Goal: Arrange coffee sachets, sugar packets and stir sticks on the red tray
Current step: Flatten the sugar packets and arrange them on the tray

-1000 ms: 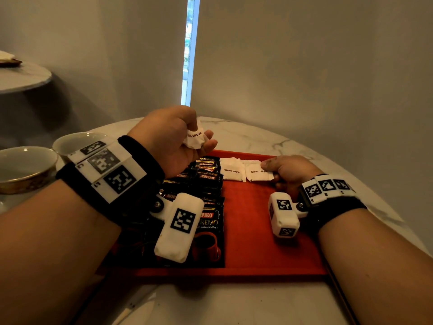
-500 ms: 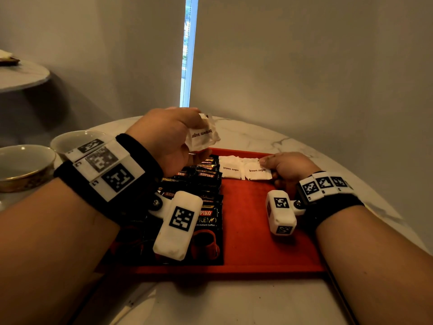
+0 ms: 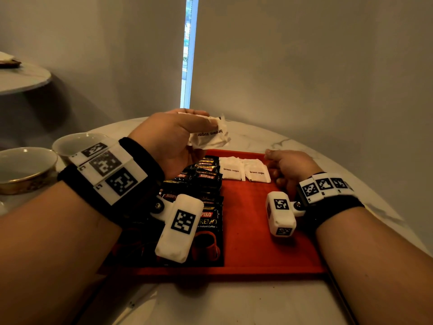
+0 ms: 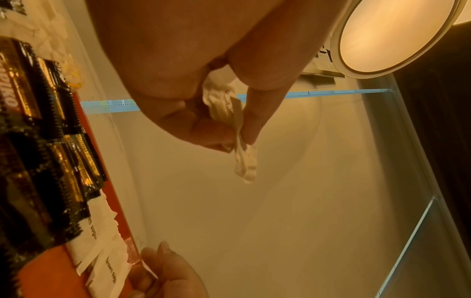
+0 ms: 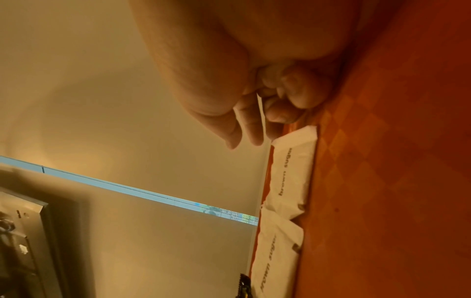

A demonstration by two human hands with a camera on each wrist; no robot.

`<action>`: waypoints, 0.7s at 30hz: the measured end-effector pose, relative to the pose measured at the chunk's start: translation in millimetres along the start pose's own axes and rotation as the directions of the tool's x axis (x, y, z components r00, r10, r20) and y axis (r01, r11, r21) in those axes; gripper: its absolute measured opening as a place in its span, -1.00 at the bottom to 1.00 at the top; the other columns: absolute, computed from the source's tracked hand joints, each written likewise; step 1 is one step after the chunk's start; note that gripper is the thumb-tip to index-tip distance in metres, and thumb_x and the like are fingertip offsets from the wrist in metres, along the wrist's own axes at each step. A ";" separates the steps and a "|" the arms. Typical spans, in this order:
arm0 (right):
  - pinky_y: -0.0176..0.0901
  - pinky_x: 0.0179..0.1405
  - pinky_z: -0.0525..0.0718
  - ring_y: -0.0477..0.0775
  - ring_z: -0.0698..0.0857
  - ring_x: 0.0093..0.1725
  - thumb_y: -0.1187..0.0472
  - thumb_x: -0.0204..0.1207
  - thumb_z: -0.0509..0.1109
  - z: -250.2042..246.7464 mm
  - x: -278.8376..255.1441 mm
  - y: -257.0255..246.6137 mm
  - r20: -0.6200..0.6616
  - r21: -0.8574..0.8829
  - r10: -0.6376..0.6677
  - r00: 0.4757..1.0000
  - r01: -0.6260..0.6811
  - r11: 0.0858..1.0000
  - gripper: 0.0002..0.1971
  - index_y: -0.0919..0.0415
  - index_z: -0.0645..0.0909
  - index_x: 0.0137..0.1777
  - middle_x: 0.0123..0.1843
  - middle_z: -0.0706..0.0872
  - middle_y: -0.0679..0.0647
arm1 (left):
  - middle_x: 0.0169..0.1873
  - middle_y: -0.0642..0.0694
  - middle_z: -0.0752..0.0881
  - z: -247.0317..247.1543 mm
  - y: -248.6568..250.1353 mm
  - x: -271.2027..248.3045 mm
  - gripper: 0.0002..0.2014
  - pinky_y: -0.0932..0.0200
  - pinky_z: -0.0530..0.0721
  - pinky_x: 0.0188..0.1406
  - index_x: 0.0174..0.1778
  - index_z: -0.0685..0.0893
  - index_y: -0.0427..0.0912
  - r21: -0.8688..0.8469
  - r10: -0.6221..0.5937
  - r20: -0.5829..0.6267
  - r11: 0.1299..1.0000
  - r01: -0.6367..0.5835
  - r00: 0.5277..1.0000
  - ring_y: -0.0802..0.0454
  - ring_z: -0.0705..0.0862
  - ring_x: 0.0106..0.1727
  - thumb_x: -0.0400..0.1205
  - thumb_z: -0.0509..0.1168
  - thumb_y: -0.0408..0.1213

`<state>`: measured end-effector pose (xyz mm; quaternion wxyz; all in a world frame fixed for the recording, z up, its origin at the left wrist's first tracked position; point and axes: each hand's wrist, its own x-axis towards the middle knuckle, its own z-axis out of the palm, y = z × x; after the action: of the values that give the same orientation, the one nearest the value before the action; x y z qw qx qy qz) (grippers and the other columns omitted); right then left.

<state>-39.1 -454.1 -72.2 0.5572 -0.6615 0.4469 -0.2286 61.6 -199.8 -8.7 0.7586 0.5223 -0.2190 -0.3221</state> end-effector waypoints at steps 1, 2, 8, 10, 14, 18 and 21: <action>-0.17 -0.62 0.35 -0.01 0.44 -0.54 -0.01 0.54 0.51 -0.1 -0.1 -0.9 -0.004 0.007 0.000 1.000 0.000 1.000 -0.69 0.28 0.74 0.00 -0.21 0.66 0.14 | -0.01 -0.22 0.82 -0.3 -0.5 0.6 -0.77 0.25 0.60 -0.56 0.11 0.64 -0.17 0.024 0.001 0.002 1.000 -0.002 1.000 -0.05 0.82 -0.23 0.57 0.43 -0.41; -0.16 -0.61 0.36 -0.01 0.44 -0.54 -0.02 0.55 0.50 -0.7 -1.1 -2.2 -0.012 0.006 -0.003 1.000 0.003 1.000 -0.67 0.30 0.74 0.03 -0.22 0.66 0.13 | -0.03 -0.20 0.82 -0.1 -0.7 0.8 -0.77 0.26 0.59 -0.54 0.09 0.64 -0.15 0.038 0.003 0.002 0.999 -0.003 1.000 -0.04 0.82 -0.23 0.56 0.45 -0.40; -0.19 -0.60 0.40 -0.04 0.45 -0.49 -0.03 0.62 0.45 -1.0 -9.8 -18.7 -0.002 0.038 -0.063 0.998 0.063 0.997 -0.73 0.19 0.75 0.00 -0.12 0.70 0.08 | -0.12 -0.14 0.81 0.6 -1.4 0.6 -0.80 0.31 0.51 -0.59 -0.11 0.60 -0.10 0.036 0.016 0.003 0.999 -0.016 1.000 -0.04 0.77 -0.18 0.50 0.49 -0.39; -0.23 -0.61 0.37 -0.06 0.45 -0.46 -0.02 0.63 0.43 0.5 -19.9 -28.6 0.041 0.101 -0.087 0.995 0.083 0.991 -0.74 0.20 0.74 0.02 -0.11 0.69 0.06 | -0.12 -0.14 0.81 0.8 -1.6 0.2 -0.78 0.32 0.50 -0.60 -0.16 0.60 -0.09 0.030 0.019 0.006 0.999 -0.019 1.000 -0.04 0.77 -0.17 0.42 0.51 -0.37; -0.26 -0.59 0.33 -0.08 0.48 -0.46 -0.04 0.65 0.40 4.8 -49.5 -49.7 0.235 0.208 -0.186 0.954 0.138 0.968 -0.73 0.19 0.70 0.01 -0.19 0.66 0.05 | -0.12 -0.13 0.80 2.5 -0.8 -1.4 -0.82 0.29 0.52 -0.63 -0.11 0.64 -0.09 0.018 0.021 0.007 1.000 -0.021 1.000 -0.02 0.77 -0.19 0.50 0.49 -0.37; -0.23 -0.45 0.42 -0.06 0.54 -0.38 -0.12 0.52 0.44 11.4 -85.3 -64.9 0.489 0.227 -0.307 0.816 0.221 0.948 -0.61 0.21 0.66 0.10 -0.21 0.68 0.04 | -0.15 -0.13 0.79 3.4 -1.1 -1.1 -0.85 0.30 0.58 -0.58 -0.19 0.62 -0.09 0.016 0.033 0.011 0.999 -0.033 0.999 -0.03 0.78 -0.18 0.52 0.48 -0.36; -0.21 -0.41 0.42 -0.04 0.55 -0.35 -0.02 0.44 0.51 19.1 -103.0 -68.4 0.589 0.213 -0.355 0.726 0.283 0.935 -0.64 0.24 0.66 0.08 -0.15 0.68 0.09 | -0.24 -0.10 0.80 3.7 -1.1 -1.9 -0.85 0.28 0.60 -0.58 -0.17 0.60 -0.10 -0.004 0.054 0.031 0.999 -0.053 0.998 0.03 0.81 -0.30 0.54 0.46 -0.36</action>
<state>-51.9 -358.2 7.1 0.6598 -0.7350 0.1055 -0.1152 57.5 -201.1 -8.3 0.7644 0.5098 -0.2441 -0.3102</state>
